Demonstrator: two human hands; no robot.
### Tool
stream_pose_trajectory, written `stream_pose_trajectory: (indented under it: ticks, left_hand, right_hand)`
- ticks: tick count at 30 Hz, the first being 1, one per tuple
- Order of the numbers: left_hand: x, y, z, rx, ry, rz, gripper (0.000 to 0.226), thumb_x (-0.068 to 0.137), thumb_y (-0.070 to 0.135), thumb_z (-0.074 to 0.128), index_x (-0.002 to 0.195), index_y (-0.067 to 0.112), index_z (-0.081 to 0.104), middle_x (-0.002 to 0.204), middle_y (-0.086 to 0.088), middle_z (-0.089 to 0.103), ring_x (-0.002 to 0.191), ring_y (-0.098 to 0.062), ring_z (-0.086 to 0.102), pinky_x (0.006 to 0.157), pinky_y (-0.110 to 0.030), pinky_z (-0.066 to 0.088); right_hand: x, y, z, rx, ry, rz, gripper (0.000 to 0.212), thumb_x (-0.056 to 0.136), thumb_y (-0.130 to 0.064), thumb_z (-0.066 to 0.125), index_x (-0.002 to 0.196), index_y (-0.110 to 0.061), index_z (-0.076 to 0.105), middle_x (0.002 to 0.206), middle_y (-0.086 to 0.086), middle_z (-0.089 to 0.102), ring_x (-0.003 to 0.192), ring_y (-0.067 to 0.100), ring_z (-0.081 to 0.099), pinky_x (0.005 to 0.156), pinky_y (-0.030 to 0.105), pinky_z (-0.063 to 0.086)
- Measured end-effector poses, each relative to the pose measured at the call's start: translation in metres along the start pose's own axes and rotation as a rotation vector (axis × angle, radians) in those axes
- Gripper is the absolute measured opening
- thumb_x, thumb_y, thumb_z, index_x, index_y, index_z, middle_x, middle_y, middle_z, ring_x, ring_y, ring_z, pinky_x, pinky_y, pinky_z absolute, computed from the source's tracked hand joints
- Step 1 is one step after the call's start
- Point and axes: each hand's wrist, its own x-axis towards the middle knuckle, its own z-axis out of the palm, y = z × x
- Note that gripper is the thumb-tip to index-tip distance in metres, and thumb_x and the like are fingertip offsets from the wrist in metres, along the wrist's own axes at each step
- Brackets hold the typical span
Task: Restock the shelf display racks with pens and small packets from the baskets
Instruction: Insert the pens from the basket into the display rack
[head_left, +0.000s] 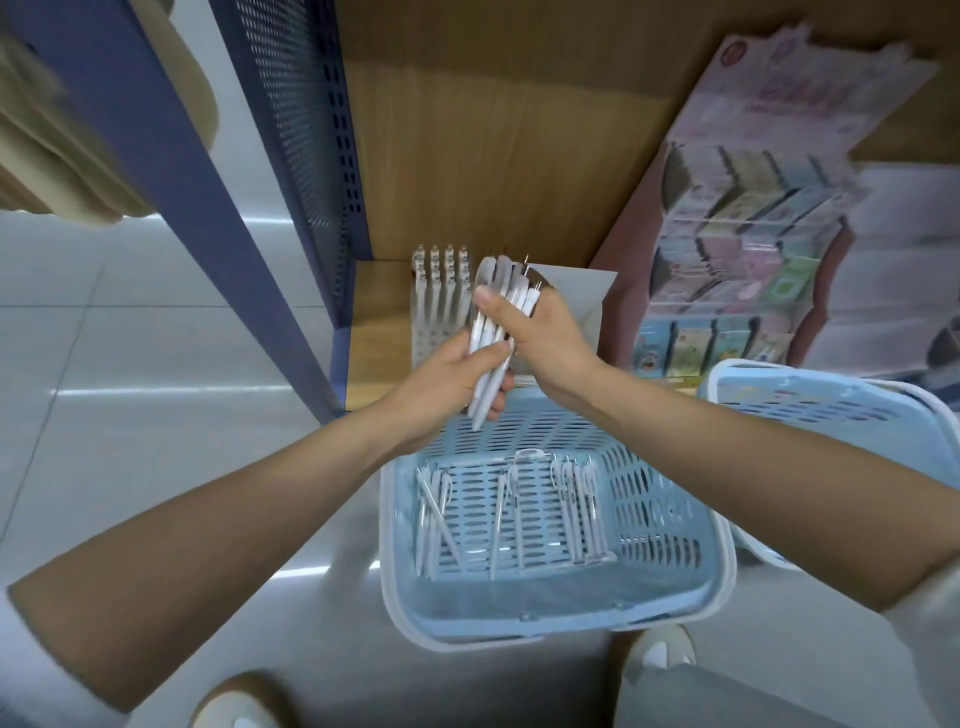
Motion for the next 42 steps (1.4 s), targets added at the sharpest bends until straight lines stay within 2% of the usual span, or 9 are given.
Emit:
stream_pose_trajectory:
  ticks: [4,7,13,19,24,29,33,38,42]
  left_hand:
    - [0.001,-0.002,-0.010,0.025,0.036,-0.016,0.009,0.103,0.022,0.045,0.101,0.015,0.050,0.069,-0.002,0.051,0.053,-0.010,0.047,0.047,-0.020,0.042]
    - [0.000,-0.008,-0.015,0.112,-0.005,-0.050,0.012,0.103,0.021,0.044,0.111,0.015,0.050,0.072,-0.001,0.053,0.054,-0.009,0.047,0.048,-0.021,0.041]
    - [-0.003,-0.006,-0.020,-0.025,-0.069,-0.154,0.019,0.097,0.023,0.055,0.109,0.008,0.056,0.073,-0.006,0.065,0.056,-0.016,0.058,0.051,-0.025,0.052]
    - [0.005,-0.006,-0.020,-0.015,0.038,-0.153,0.025,0.092,0.033,0.061,0.089,0.009,0.064,0.061,-0.003,0.055,0.047,-0.011,0.047,0.042,-0.019,0.039]
    - [0.006,-0.007,-0.030,0.102,0.212,-0.046,0.030,0.094,0.033,0.059,0.099,0.003,0.063,0.060,-0.003,0.055,0.043,-0.007,0.048,0.043,-0.017,0.042]
    - [0.007,-0.006,-0.029,0.032,0.257,-0.025,0.024,0.095,0.035,0.058,0.089,0.012,0.062,0.057,-0.002,0.055,0.042,-0.010,0.047,0.042,-0.018,0.041]
    - [0.008,-0.005,-0.032,0.048,0.295,-0.013,0.022,0.095,0.034,0.058,0.087,0.014,0.062,0.059,-0.002,0.056,0.041,-0.010,0.046,0.042,-0.020,0.039]
    - [0.011,-0.003,-0.035,0.107,0.346,0.026,0.019,0.095,0.034,0.059,0.086,0.019,0.063,0.062,-0.002,0.058,0.040,-0.008,0.047,0.041,-0.020,0.038]
    - [0.014,-0.003,-0.041,0.097,0.389,-0.007,0.026,0.096,0.035,0.057,0.083,0.015,0.063,0.065,-0.001,0.065,0.041,-0.009,0.049,0.040,-0.021,0.037]
  right_hand:
    - [0.014,0.008,0.003,0.064,0.109,0.056,0.019,0.092,-0.026,0.061,0.088,-0.008,0.062,0.072,0.002,0.063,0.065,0.011,0.061,0.063,0.024,0.048]
    - [0.024,0.015,-0.001,0.144,0.172,0.063,0.012,0.087,-0.028,0.067,0.095,-0.019,0.065,0.090,0.000,0.066,0.085,0.015,0.061,0.076,0.029,0.050]
    - [0.023,0.018,0.001,0.062,0.094,0.036,0.002,0.085,-0.007,0.067,0.083,-0.009,0.066,0.075,0.002,0.063,0.069,0.009,0.058,0.067,0.023,0.047]
    - [0.022,0.021,-0.003,0.042,-0.056,0.050,0.014,0.089,-0.020,0.066,0.094,-0.007,0.063,0.072,0.002,0.062,0.064,0.015,0.057,0.054,0.026,0.045]
    - [0.023,0.024,-0.019,0.162,-0.093,0.248,0.007,0.089,-0.019,0.064,0.093,-0.014,0.066,0.083,0.002,0.065,0.076,0.014,0.060,0.056,0.020,0.048]
    - [0.026,0.023,-0.025,0.382,-0.165,0.281,0.014,0.088,-0.002,0.058,0.086,-0.007,0.071,0.081,0.006,0.072,0.076,0.014,0.067,0.069,0.020,0.056]
    - [0.031,0.021,-0.024,0.340,-0.129,0.334,0.009,0.089,-0.001,0.059,0.088,-0.005,0.067,0.074,0.006,0.071,0.067,0.012,0.068,0.061,0.018,0.055]
    - [0.039,0.019,-0.018,0.269,-0.025,0.306,0.009,0.087,0.000,0.062,0.086,-0.007,0.067,0.075,0.006,0.068,0.065,0.011,0.066,0.064,0.018,0.056]
    - [0.049,0.016,-0.025,0.337,0.001,0.224,0.017,0.089,0.005,0.057,0.103,-0.001,0.064,0.083,0.005,0.072,0.076,0.012,0.068,0.075,0.022,0.056]
